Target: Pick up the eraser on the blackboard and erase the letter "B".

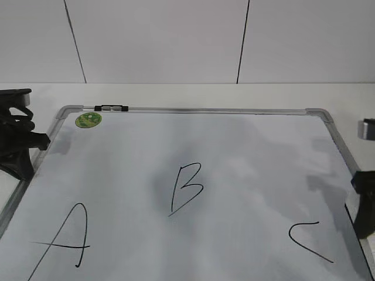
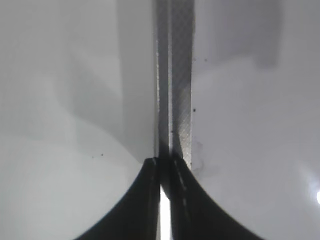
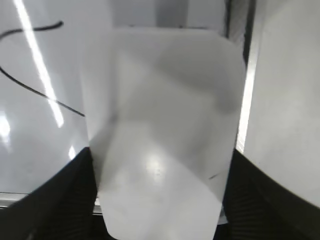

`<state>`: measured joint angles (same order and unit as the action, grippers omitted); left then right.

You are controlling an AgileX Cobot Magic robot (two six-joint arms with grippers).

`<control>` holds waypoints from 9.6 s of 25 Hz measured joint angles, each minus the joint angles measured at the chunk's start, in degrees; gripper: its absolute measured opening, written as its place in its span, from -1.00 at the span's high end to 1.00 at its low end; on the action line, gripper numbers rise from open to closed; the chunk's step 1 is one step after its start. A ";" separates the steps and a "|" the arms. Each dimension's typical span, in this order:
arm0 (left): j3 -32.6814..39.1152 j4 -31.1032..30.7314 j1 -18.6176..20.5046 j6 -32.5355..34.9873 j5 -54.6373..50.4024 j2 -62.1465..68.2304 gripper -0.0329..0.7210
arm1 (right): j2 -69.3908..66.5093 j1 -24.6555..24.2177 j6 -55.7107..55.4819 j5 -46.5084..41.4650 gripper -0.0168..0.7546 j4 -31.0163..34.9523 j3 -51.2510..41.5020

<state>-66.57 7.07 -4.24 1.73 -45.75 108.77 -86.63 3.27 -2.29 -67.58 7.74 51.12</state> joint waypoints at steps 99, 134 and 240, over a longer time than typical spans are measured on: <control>-0.13 1.42 0.11 0.10 -2.71 0.00 0.87 | -41.85 44.68 -2.51 -2.61 -0.41 -3.63 54.78; -0.13 2.34 0.11 0.20 -2.45 0.08 0.87 | -30.67 17.42 -1.16 -2.48 -0.41 -8.48 50.19; -0.13 2.59 0.11 0.46 -3.55 0.08 0.60 | -19.75 -2.32 -1.06 -2.36 -0.57 1.95 38.82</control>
<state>-66.70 9.67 -4.13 2.19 -49.30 108.85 -106.38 0.95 -3.35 -69.94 9.69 89.94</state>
